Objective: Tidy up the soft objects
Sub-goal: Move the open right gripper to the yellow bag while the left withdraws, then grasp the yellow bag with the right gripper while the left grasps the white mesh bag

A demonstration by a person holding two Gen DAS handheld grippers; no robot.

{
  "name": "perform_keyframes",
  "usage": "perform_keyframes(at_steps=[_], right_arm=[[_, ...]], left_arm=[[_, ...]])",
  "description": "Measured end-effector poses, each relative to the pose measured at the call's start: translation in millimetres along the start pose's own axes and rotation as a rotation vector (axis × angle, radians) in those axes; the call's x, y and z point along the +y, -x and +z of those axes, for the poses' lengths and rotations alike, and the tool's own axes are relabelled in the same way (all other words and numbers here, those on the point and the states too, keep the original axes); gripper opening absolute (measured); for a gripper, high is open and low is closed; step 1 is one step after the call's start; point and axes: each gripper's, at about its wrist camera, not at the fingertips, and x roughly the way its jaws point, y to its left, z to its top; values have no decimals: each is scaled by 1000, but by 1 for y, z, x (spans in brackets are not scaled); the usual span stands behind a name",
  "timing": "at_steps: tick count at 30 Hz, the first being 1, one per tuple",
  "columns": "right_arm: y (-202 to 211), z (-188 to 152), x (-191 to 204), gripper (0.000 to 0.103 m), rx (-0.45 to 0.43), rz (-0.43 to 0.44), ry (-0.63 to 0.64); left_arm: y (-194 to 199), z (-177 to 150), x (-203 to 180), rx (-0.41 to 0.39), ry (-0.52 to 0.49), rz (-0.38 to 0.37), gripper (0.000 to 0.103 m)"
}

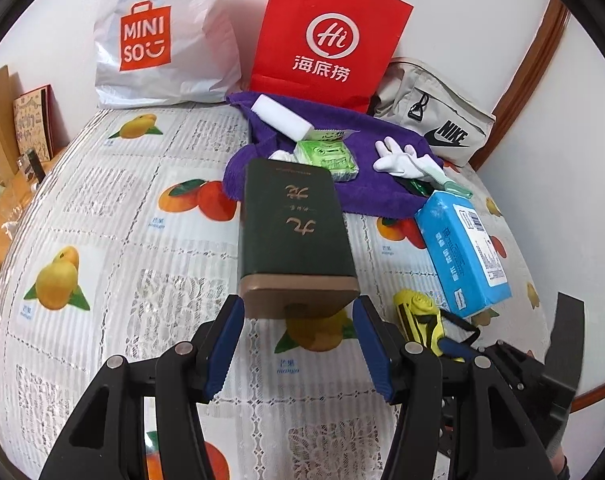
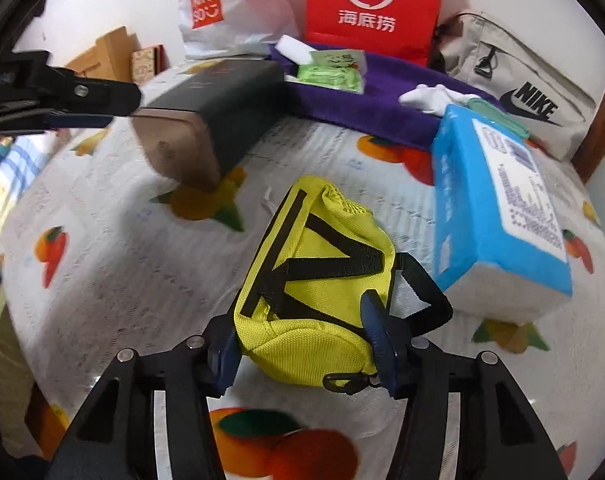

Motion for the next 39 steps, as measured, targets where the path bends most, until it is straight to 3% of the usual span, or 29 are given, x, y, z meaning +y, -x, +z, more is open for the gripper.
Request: perform_keyframes(at_steps=[6,13,20,29,32,39], right_arm=[[12,-8,20,52,-4,232,-47],[33,-4,33,51,-67,297,-59],[66,-6,13,51,-144,249,-80],[107,-37,-44,51,-230,114,-160],[109,-52,-66,51,-225,79,-198],[103,-81,-99,51,-204,69,-280]], left_arm=[[5,-14,14,10,24,20,54],[14,-33,26,18,56,47,54],[9,-48,8,47,30,30,54],[-18,-72,-36,122,-18,-32,58],[-27,-78,-49,147,5,-84,72],[-47,-82,-93,204,-35,-73,82]])
